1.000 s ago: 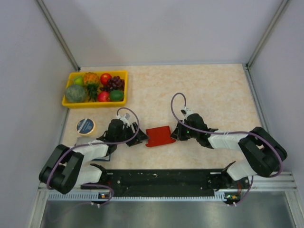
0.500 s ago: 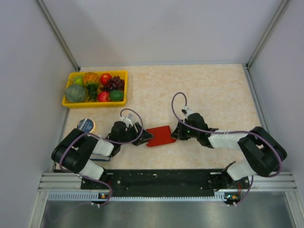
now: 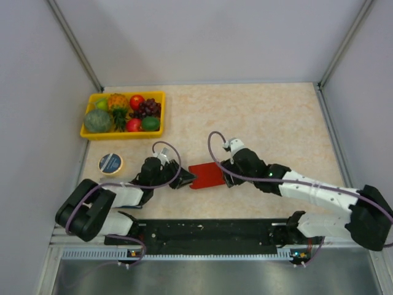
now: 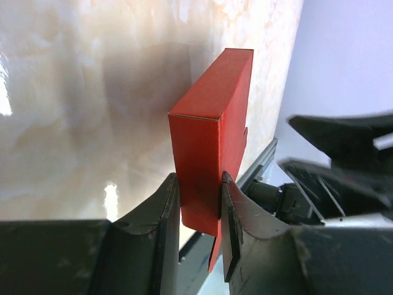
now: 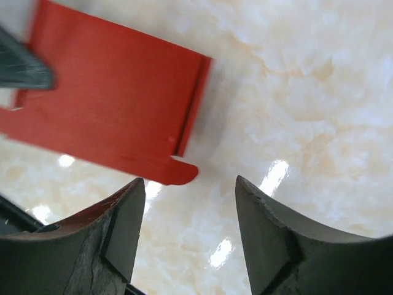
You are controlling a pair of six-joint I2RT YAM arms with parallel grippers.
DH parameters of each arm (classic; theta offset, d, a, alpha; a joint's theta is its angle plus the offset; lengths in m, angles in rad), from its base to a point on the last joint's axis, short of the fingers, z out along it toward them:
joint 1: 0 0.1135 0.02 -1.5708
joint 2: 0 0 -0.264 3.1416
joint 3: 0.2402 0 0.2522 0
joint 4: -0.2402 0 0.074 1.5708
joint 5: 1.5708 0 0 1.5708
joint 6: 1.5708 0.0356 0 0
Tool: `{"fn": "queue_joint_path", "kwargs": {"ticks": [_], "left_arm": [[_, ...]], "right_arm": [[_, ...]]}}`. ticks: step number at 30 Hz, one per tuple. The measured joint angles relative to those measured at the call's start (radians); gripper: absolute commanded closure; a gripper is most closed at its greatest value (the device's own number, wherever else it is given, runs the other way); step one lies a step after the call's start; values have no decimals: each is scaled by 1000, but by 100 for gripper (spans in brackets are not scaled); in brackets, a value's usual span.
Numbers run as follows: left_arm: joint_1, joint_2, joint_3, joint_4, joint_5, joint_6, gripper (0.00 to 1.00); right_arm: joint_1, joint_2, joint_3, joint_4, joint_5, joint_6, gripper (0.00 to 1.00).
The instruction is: Fold the paper box
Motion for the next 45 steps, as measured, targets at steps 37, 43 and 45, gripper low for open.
{"fn": "queue_joint_path", "kwargs": {"ticks": [37, 43, 45], "left_arm": [[79, -385, 163, -621, 272, -444, 60], [120, -497, 160, -663, 230, -315, 30], [142, -578, 160, -711, 182, -239, 28]], "right_arm": [[620, 187, 228, 46, 635, -935, 76], [610, 157, 210, 32, 612, -923, 79], [598, 122, 211, -13, 572, -896, 78]]}}
